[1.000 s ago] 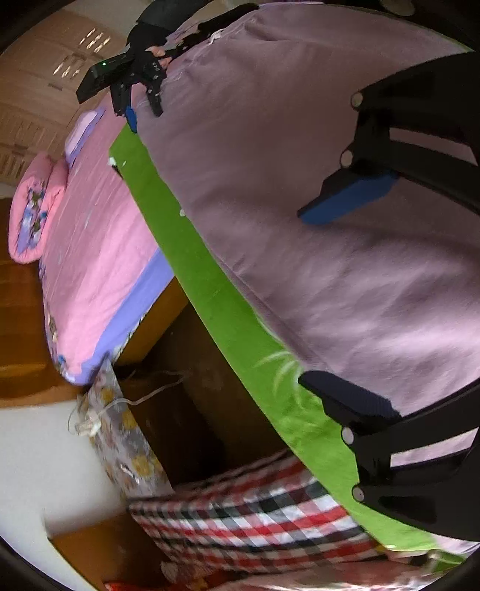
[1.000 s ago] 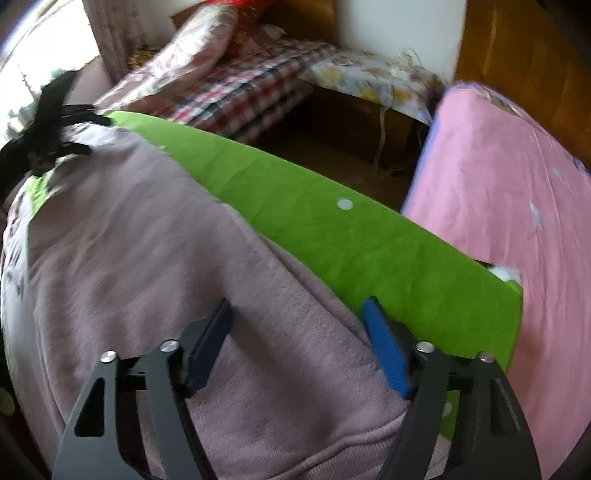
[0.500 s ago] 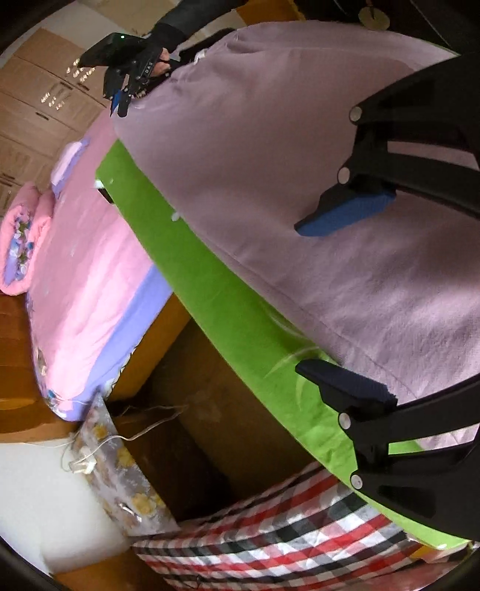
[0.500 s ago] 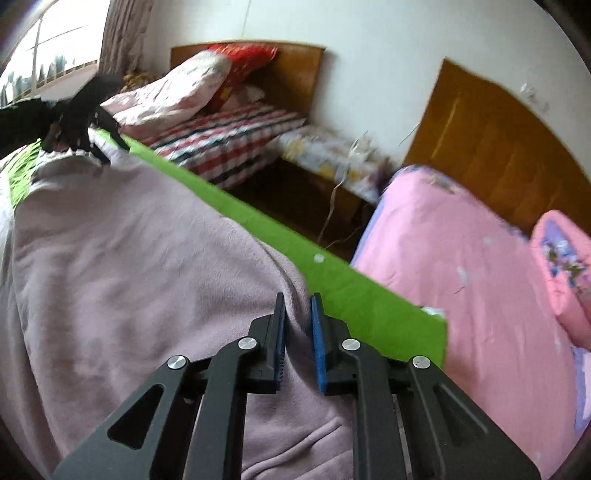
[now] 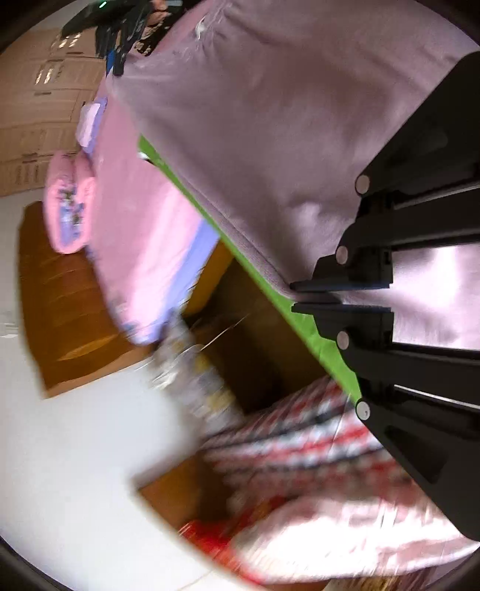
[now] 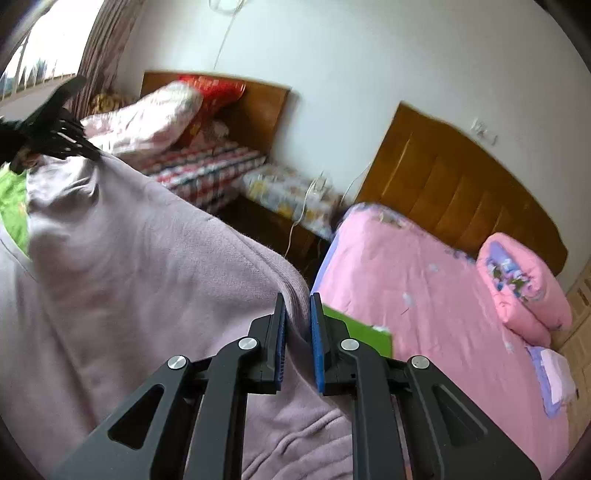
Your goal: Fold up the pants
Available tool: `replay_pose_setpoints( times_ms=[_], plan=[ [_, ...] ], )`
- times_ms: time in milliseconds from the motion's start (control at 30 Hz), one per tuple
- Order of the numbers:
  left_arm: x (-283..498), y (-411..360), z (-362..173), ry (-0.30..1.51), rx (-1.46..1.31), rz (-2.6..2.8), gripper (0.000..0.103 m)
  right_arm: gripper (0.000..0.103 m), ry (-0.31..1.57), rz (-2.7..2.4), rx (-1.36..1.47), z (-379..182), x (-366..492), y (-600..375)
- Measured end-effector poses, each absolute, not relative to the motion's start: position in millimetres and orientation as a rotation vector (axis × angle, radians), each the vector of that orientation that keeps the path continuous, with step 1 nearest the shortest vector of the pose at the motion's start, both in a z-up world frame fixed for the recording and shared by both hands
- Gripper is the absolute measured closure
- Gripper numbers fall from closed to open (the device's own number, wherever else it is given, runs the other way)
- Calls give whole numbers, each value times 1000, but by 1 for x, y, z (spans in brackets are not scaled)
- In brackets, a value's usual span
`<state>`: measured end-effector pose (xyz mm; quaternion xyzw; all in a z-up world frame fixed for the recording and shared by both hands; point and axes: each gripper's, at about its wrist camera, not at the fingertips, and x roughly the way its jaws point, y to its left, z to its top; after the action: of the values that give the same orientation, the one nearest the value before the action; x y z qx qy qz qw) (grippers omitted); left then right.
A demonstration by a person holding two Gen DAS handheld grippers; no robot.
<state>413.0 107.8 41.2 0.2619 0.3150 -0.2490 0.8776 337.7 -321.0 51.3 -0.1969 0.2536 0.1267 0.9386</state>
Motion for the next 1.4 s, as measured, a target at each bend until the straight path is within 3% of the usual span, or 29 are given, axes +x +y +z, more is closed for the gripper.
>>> replay_pose_setpoints(
  times_ms=[100,233,433,567,667,733,767,800,867,1033,1167,1333,1400],
  plan=[
    [323,114,85,532,624,-495,98,90,453,267,-376,74,285,-328],
    [207,121,98,464,679,-500,98,89,429,303,-346,75,201,-338],
    [79,119,15,592,594,-511,98,89,567,328,-282,10,104,-344],
    [65,120,-66,748,495,-512,96,88,738,334,-225,-58,84,-345],
    [70,136,-76,756,330,-517,90,78,738,345,-125,-65,74,-353],
    [66,148,-66,751,208,-521,84,52,730,350,-31,-54,65,-360],
    [63,154,-60,740,172,-513,70,43,715,341,4,-50,58,-361],
    [58,159,-53,726,121,-494,35,37,706,327,45,-48,51,-362],
    [54,170,-41,711,-20,-442,7,37,707,334,178,-47,45,-369],
    [63,194,-36,731,-394,-412,7,48,693,288,533,-60,52,-393],
    [74,192,-50,790,-462,-358,7,50,711,193,618,-70,65,-406],
    [76,192,-61,819,-504,-346,8,64,753,129,700,-78,71,-413],
    [80,192,-64,832,-516,-333,8,65,749,117,723,-81,70,-416]
  ],
)
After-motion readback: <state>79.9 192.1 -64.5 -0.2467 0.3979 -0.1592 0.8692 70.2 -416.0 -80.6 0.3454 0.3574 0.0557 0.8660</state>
